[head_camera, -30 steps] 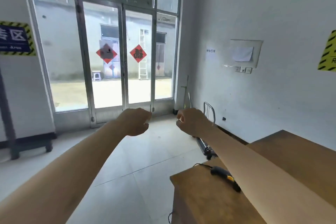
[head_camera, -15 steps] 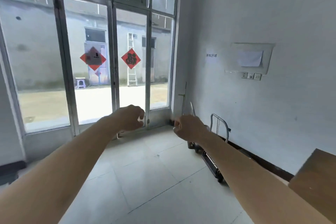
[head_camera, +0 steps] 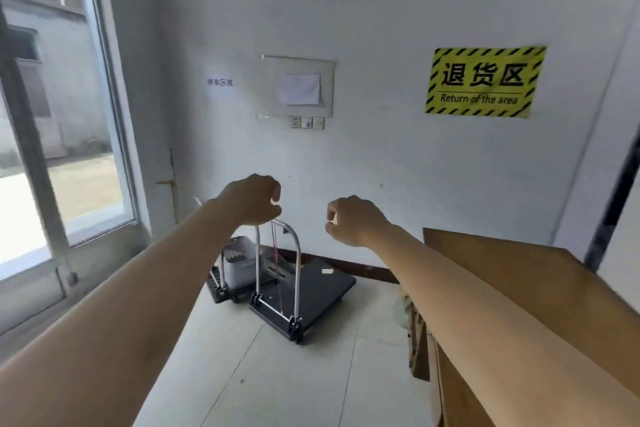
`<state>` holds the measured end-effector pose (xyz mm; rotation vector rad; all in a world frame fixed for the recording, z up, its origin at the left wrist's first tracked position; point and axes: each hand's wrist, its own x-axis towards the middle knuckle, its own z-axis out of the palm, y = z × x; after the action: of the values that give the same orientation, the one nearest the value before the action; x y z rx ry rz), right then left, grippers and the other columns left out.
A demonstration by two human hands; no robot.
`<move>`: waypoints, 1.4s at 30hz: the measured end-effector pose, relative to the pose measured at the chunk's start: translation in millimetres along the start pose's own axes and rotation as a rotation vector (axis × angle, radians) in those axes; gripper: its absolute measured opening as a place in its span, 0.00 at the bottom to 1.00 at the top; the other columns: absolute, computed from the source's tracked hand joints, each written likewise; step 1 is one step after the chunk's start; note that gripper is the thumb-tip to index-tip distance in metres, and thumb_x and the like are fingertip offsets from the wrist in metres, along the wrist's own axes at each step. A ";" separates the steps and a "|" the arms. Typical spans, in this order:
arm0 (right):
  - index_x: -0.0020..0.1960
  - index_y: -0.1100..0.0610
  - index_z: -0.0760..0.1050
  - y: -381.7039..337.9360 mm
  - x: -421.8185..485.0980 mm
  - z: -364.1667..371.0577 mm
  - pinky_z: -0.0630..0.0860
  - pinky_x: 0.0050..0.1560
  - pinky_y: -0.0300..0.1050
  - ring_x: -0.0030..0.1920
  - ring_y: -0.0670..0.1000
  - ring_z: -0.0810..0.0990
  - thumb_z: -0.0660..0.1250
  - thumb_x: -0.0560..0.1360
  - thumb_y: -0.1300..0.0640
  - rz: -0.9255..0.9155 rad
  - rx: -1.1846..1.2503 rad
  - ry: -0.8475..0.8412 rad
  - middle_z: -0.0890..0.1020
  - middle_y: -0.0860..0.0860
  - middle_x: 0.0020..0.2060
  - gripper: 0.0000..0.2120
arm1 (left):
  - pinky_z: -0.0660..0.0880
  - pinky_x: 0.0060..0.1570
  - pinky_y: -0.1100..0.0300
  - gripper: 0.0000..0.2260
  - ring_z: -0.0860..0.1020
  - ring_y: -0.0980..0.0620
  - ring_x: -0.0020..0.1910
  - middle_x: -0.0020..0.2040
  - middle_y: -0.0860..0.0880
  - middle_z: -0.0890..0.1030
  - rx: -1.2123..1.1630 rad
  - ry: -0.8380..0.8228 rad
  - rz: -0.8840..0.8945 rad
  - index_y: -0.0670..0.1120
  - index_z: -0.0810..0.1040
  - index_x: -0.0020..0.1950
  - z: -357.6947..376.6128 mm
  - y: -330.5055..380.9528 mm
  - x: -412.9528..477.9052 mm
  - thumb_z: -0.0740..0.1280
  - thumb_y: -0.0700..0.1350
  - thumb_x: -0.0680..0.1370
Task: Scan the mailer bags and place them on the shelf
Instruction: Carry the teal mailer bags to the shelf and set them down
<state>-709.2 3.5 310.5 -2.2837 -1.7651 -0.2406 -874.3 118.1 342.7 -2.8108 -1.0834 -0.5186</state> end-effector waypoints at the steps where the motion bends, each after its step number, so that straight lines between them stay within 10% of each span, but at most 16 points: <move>1: 0.57 0.58 0.76 10.9 15.4 0.0 0.72 0.53 0.48 0.54 0.57 0.78 0.61 0.77 0.53 0.031 -0.032 0.000 0.81 0.55 0.54 0.13 | 0.67 0.49 0.59 0.10 0.77 0.48 0.54 0.52 0.50 0.77 -0.031 -0.018 0.013 0.50 0.76 0.56 10.1 -1.4 24.3 0.65 0.50 0.76; 15: 0.53 0.58 0.77 194.5 11.9 -4.0 0.79 0.50 0.52 0.47 0.54 0.80 0.61 0.77 0.53 0.787 -0.103 0.019 0.82 0.54 0.49 0.12 | 0.70 0.53 0.56 0.12 0.75 0.47 0.57 0.56 0.49 0.77 -0.227 -0.193 0.694 0.50 0.75 0.58 140.9 149.7 262.5 0.66 0.48 0.75; 28: 0.54 0.59 0.79 152.3 -137.6 103.1 0.77 0.46 0.47 0.48 0.56 0.81 0.62 0.76 0.52 1.792 0.079 0.133 0.83 0.56 0.49 0.13 | 0.77 0.49 0.57 0.11 0.78 0.49 0.49 0.53 0.49 0.79 -0.372 -0.707 1.430 0.47 0.77 0.57 274.8 314.2 173.3 0.65 0.49 0.77; 37: 0.49 0.63 0.80 119.4 -223.7 239.1 0.78 0.50 0.51 0.49 0.58 0.82 0.65 0.75 0.50 2.209 0.403 0.167 0.83 0.58 0.46 0.15 | 0.75 0.36 0.55 0.19 0.74 0.49 0.30 0.29 0.47 0.72 -0.309 -1.170 1.235 0.44 0.71 0.34 364.3 376.2 37.7 0.65 0.57 0.76; 42: 0.38 0.54 0.69 106.5 -221.5 301.9 0.64 0.28 0.40 0.39 0.53 0.76 0.64 0.74 0.43 2.281 0.500 0.068 0.73 0.48 0.32 0.15 | 0.80 0.37 0.50 0.24 0.78 0.41 0.51 0.53 0.41 0.79 -0.419 -1.383 0.870 0.40 0.71 0.59 414.3 405.7 -19.0 0.71 0.56 0.72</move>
<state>-668.4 -139.2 -49.5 -2.1949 1.2071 0.4680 -501.0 -114.4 -35.7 -3.3593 0.4843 1.5672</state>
